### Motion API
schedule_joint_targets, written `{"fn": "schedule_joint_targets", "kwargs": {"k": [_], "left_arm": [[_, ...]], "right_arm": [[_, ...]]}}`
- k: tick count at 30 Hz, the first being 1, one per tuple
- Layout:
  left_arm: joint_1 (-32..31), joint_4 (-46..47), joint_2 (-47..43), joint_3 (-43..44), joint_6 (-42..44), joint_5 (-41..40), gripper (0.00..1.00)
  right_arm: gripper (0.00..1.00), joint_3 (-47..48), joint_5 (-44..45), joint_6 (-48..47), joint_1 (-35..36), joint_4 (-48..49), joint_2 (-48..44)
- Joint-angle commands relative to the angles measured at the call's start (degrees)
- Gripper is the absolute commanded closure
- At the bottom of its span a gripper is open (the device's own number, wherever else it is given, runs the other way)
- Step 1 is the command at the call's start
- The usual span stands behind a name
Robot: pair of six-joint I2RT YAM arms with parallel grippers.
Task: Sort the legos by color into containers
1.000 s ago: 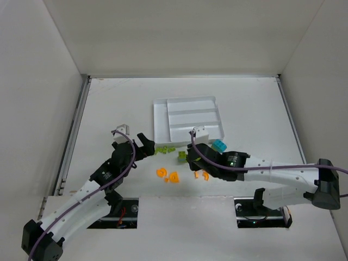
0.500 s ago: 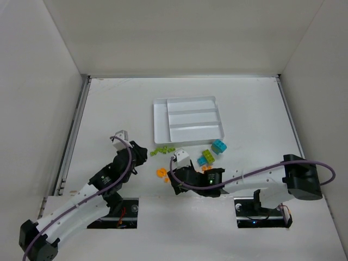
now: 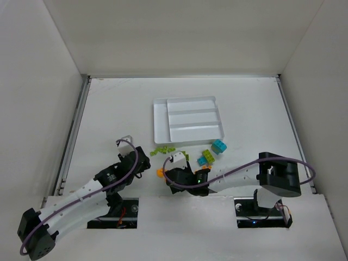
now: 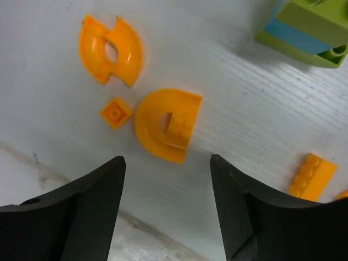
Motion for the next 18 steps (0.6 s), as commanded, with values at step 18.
{"fn": "schedule_joint_targets", "kwargs": {"k": [18], "left_arm": [[-4.91, 2.41, 0.99, -0.48, -0.62, 6.25, 0.4]], "right_arm": [[0.63, 3.5, 4.92, 1.87, -3.28, -0.86, 0.9]]}}
